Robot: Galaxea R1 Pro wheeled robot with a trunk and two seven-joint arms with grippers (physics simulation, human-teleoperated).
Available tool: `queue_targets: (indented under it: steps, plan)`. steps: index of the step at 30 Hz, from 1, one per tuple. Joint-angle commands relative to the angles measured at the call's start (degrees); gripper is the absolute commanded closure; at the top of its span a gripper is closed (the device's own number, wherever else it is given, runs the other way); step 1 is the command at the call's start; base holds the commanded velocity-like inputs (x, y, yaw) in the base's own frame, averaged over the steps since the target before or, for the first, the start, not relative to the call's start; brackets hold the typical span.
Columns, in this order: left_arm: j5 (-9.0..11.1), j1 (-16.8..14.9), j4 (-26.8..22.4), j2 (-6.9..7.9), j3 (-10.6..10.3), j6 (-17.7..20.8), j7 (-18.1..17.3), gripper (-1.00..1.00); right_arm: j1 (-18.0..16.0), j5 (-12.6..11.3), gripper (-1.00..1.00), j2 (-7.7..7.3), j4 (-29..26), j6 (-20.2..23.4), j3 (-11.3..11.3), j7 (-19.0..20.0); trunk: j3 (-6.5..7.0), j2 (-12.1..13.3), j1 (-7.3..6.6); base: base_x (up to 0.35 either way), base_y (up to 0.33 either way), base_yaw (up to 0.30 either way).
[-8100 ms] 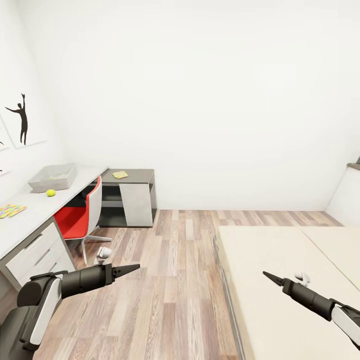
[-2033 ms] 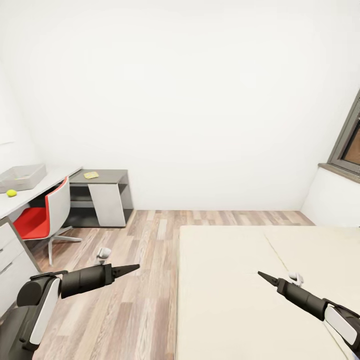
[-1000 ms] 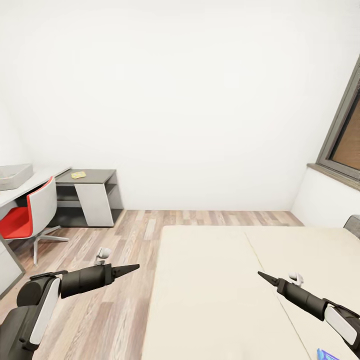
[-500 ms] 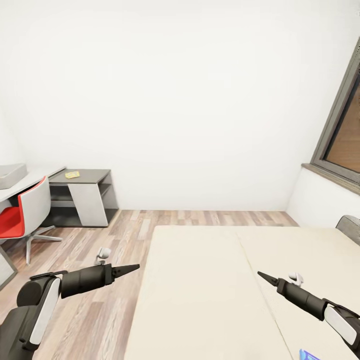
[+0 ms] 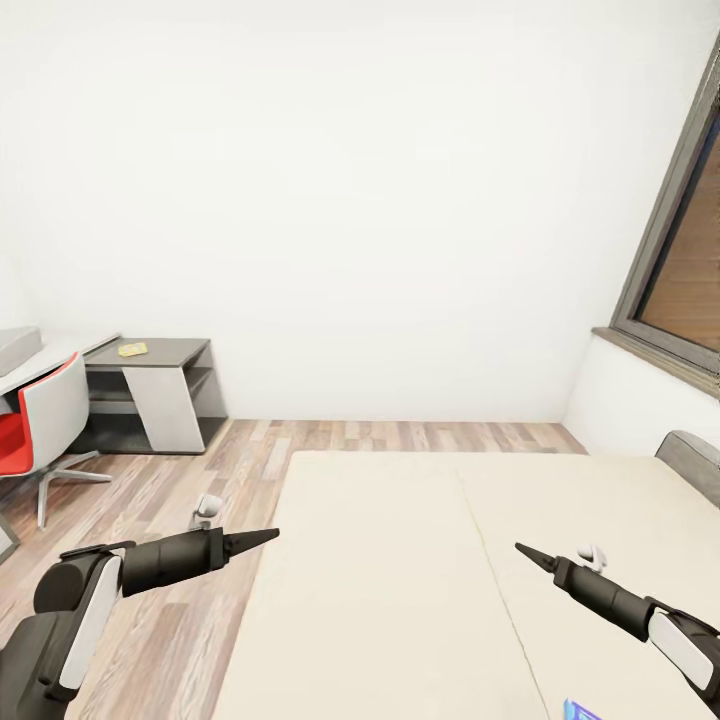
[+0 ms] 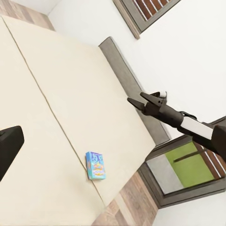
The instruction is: Put all the toys in the child's room - the three board games (two on the bed and one on the table), the two jigsaw puzzles on the table, and the tennis ball on the table - inside the toy box on the table in the child's room.
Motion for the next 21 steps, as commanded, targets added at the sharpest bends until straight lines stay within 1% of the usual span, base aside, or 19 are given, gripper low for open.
queue_targets:
  steps: [1,21]
  plan:
    - [-0.1,-0.1,0.0,0.01,0.0,0.3,-0.2,-1.00,-0.1,-0.6,-1.00,-0.05,0.0,0.5,0.2,0.1,-0.14,-0.1,0.04,0.000,-0.237,0.000]
    - [-0.1,-0.1,0.0,0.01,0.0,0.3,-0.2,-1.00,-0.1,-0.6,-1.00,0.04,0.0,0.5,0.4,0.0,-0.14,-0.1,0.04,0.000,-0.237,0.000]
